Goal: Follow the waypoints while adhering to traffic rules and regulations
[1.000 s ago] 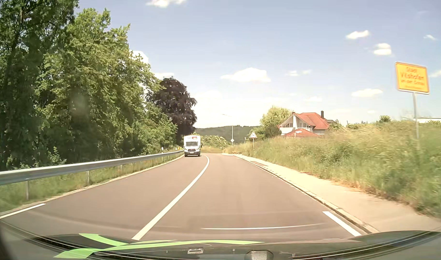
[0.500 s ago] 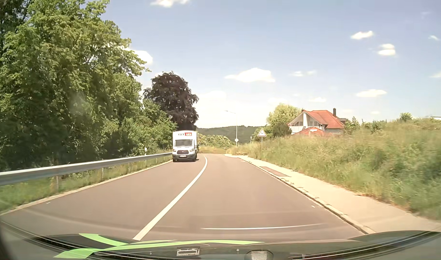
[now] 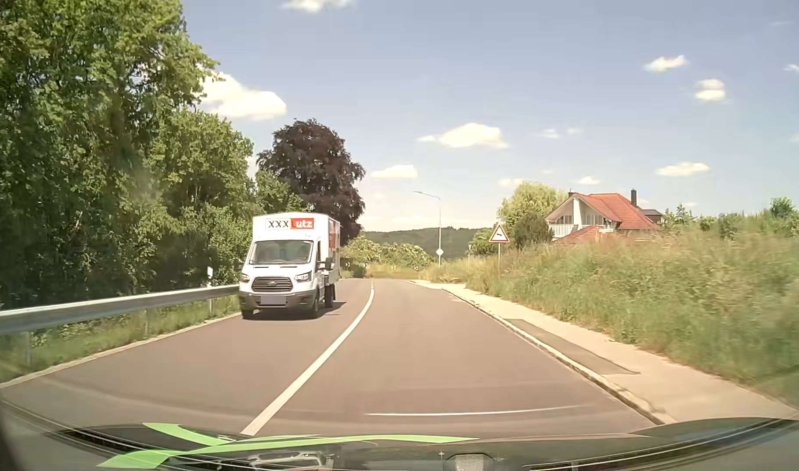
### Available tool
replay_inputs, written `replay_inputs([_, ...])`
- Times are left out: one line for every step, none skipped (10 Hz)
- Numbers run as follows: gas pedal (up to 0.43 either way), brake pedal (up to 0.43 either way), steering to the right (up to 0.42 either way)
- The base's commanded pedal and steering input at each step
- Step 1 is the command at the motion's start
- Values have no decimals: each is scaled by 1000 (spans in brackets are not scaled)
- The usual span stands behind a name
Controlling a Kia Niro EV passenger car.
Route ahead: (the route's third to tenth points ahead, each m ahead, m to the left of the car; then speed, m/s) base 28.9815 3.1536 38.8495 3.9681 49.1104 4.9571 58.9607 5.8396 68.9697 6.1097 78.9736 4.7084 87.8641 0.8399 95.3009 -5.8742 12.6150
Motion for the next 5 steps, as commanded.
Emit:
replay_inputs([138, 0, -15])
replay_inputs([138, 0, -15])
replay_inputs([138, 0, -15])
replay_inputs([138, 0, -15])
replay_inputs([150, 0, -15])
